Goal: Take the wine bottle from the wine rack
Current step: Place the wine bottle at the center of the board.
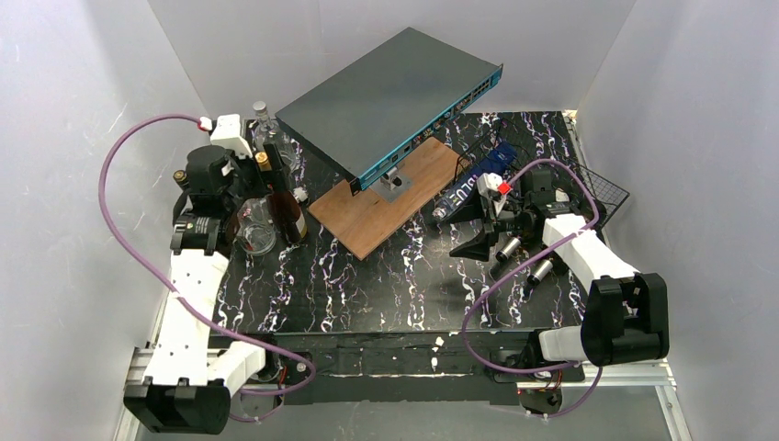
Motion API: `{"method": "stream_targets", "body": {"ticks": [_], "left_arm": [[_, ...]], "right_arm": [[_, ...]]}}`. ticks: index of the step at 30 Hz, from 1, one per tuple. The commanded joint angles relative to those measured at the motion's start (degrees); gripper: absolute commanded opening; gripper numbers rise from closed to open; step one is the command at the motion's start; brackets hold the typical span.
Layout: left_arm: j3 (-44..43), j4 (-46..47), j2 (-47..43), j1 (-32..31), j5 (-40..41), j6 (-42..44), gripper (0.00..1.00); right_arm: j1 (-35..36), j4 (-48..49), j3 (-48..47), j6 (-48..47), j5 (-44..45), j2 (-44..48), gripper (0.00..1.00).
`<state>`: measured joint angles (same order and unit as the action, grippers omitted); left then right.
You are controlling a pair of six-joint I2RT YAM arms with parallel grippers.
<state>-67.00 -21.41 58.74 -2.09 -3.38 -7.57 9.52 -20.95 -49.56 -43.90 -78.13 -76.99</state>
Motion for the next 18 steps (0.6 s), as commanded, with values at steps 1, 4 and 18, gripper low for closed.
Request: {"method": "stream_targets", "body": {"ticks": [1, 4, 18], "left_arm": [[-1.22, -5.58, -4.9, 0.29, -6.07, -6.98, 0.98], [2.9, -5.23, -9.03, 0.31, -13.71, -9.0, 0.98], [16.6, -4.1, -19.86, -7.76, -27.59, -13.85, 0.98]], "right_arm": [[-1.83, -5.04, -3.07, -5.2, 0.9, 1.62, 1.0], [-2.99, -8.64, -3.83, -8.26, 2.45, 2.71, 1.0], [-4.95, -15.76, -7.52, -6.57, 17.91, 7.08, 1.0]]}}
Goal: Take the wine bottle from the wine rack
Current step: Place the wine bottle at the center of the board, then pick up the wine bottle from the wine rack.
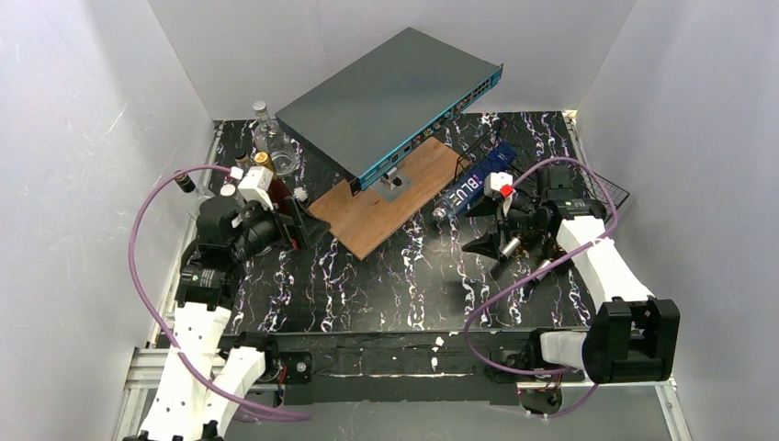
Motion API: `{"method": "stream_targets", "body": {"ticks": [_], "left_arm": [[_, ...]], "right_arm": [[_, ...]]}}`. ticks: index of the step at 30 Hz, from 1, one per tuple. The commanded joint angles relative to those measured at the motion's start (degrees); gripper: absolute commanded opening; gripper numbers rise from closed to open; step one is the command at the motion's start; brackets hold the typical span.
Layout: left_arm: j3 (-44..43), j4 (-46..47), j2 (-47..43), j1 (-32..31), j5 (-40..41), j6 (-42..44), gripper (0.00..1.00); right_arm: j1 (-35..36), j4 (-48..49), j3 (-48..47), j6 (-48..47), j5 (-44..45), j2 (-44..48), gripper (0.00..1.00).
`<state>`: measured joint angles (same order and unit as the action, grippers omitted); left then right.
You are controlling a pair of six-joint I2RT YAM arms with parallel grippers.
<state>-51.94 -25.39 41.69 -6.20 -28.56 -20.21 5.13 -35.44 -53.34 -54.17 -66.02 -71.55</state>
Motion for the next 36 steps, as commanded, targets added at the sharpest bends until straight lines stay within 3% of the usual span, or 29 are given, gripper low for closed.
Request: {"method": "stream_targets", "body": {"ticks": [1, 4, 8, 16, 25, 30, 36], "left_arm": [[2.15, -0.04, -3.06, -5.79, -1.23, -1.54, 0.98], [4.39, 0.09, -3.79, -14.36, 5.48, -2.25, 0.98], [8.64, 2.71, -4.42, -24.94, 13.01, -4.24, 0.98], [16.64, 12.9, -2.39, -36.75, 20.74, -8.41, 0.98], [24.88, 22.53, -3.08, -39.51, 21.87, -13.44, 0.98], [28.71, 24.95, -5.98, -39.51, 22.2, -15.12, 0.98], [31.55, 26.95, -6.88, -39.45, 22.66, -16.97, 0.98]], "right_arm": [[-0.55, -1.45, -4.17, 4.94, 7.02, 1.75, 1.0], [-0.56, -5.09, -5.76, 5.31, 11.83, 1.85, 1.0], [-0.6, -15.26, -8.94, -2.36, 17.96, 1.83, 1.0], [-0.49, -30.21, -14.92, -19.06, 24.92, 1.86, 1.0], [-0.47, -35.86, -19.24, -32.44, 30.91, -0.36, 1.0], [-0.39, -40.49, -18.55, -47.21, 36.17, -3.31, 1.0], [-0.25, -37.42, -15.27, -51.21, 40.97, -5.96, 1.0]]}}
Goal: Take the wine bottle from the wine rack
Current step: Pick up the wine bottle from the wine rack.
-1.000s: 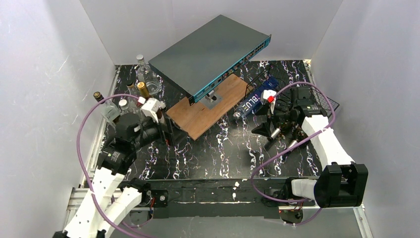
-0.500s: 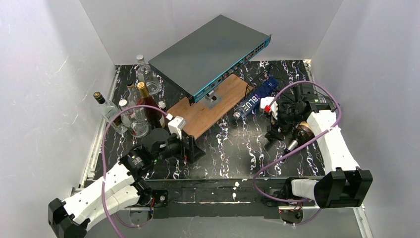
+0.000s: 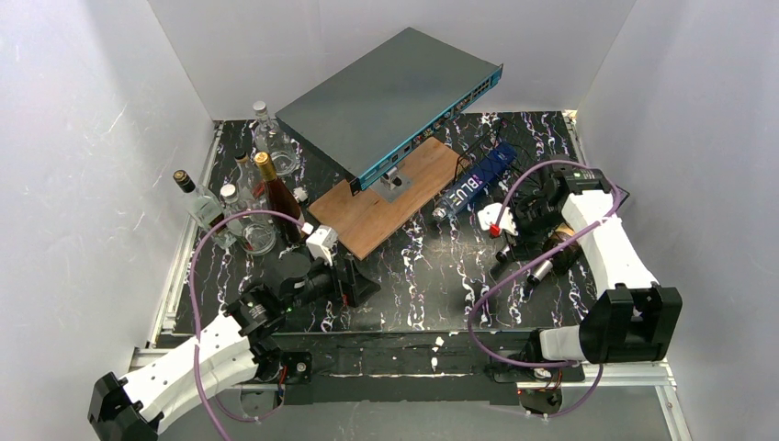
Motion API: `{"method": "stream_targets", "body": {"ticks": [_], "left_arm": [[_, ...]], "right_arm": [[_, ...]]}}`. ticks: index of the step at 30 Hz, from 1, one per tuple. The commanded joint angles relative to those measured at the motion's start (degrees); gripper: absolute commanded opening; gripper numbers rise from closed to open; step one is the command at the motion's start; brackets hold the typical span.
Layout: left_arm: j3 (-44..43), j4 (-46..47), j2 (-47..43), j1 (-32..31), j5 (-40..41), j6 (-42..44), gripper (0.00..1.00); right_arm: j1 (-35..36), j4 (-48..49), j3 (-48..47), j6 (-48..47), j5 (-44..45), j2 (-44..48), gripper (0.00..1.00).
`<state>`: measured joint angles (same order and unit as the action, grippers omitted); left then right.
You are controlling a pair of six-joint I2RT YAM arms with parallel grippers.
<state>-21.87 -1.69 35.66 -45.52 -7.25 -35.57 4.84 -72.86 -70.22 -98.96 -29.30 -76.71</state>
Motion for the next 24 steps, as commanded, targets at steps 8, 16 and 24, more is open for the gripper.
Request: {"method": "stream_targets", "body": {"ticks": [8, 16, 24], "left_arm": [[2.27, 4.13, 0.06, -0.13, 0.96, -3.22, 0.98], [2.94, 3.56, -0.52, -0.19, 1.62, -3.58, 0.98], [3.32, 3.17, -0.5, -0.17, 1.7, -3.96, 0.98]], "right_arm": [[2.06, 8.68, 6.14, -6.39, 11.14, -4.14, 0.98], [3.52, 16.01, 9.25, -6.84, 15.75, -6.45, 0.88], [4.71, 19.78, 11.68, -13.97, 18.62, -8.28, 0.77]]}}
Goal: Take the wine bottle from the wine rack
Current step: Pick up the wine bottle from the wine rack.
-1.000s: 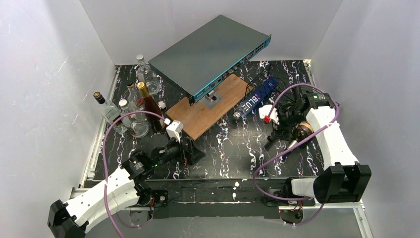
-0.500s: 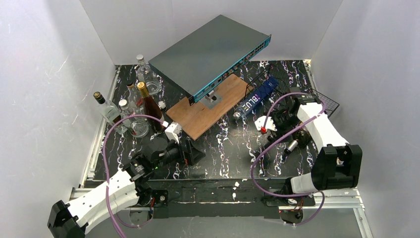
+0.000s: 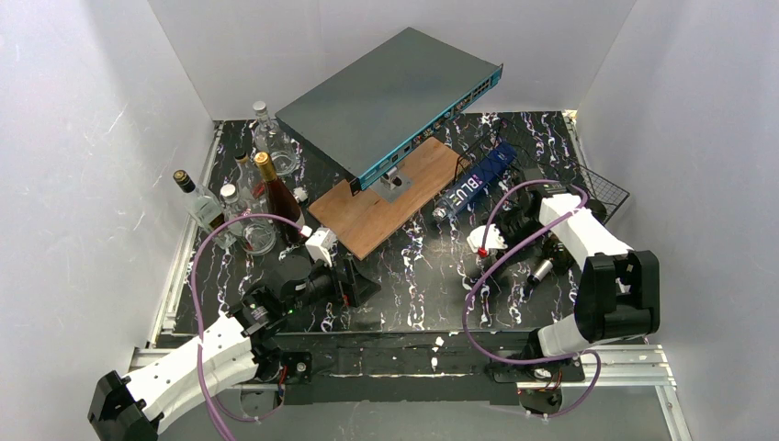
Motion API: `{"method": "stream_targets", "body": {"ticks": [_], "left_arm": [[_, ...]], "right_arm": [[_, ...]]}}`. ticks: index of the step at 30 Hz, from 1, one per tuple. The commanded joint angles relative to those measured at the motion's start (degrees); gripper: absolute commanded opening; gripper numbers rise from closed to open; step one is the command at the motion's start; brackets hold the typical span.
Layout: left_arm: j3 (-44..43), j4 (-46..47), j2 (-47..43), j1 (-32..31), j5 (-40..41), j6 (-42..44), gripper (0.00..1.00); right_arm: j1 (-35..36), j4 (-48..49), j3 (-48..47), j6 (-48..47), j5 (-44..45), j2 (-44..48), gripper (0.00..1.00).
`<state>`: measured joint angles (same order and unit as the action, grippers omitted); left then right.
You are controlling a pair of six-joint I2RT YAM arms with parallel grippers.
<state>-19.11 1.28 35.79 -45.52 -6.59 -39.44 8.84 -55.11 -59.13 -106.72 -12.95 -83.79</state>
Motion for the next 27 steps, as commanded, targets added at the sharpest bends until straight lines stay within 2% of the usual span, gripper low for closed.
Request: {"method": "stream_targets", "body": {"ticks": [1, 10, 27], "left_arm": [[0.58, 0.09, -0.63, -0.18, 1.1, -0.06, 0.98], [0.91, -0.61, -0.95, -0.19, 1.58, -0.36, 0.98], [1.6, -0.32, -0.73, -0.19, 1.58, -0.99, 0.98]], "right_arm": [[0.81, 1.88, 0.61, -7.32, 2.31, -1.53, 0.75], [1.0, -2.6, 0.55, -19.48, 4.93, -3.72, 0.6], [1.09, -0.71, 1.21, -20.52, 5.4, -5.91, 0.53]]}}
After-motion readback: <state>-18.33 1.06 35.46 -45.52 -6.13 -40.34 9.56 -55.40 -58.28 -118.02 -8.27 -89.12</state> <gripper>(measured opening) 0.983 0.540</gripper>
